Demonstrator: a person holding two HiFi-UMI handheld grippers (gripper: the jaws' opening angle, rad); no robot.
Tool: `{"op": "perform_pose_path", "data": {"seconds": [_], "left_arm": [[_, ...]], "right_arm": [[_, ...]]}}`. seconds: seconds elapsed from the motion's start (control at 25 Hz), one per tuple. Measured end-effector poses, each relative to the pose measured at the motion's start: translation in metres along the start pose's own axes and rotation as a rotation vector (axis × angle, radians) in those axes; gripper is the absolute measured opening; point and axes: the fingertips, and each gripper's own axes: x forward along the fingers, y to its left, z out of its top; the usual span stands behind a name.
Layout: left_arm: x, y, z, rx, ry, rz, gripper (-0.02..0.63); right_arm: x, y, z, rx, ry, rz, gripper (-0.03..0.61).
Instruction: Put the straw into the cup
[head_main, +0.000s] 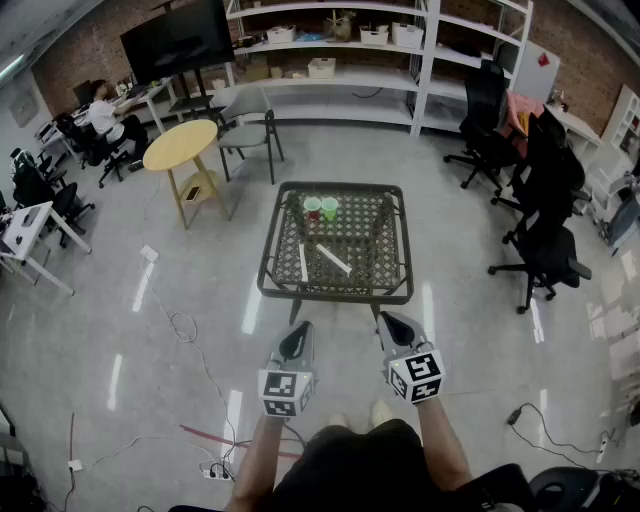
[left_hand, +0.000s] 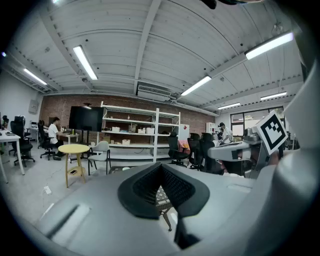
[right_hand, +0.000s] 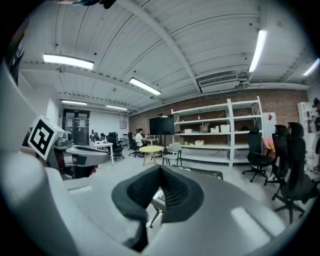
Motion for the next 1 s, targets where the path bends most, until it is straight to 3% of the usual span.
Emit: {"op": "perform_pose_path", "data": {"seconds": [0.52,1.0], "left_arm": [[0.006,0.018,-0.001,0.004,0.010,-0.001,0.006],[0.024,0.058,-0.009,-0.023,0.025,0.058,0.006]], "right_arm": [[0.026,0.011,0.001,0.043,-0.003,0.023,0.002],[0.070,0.018,-0.002,0.017,0.023,0.086,0.002]]}}
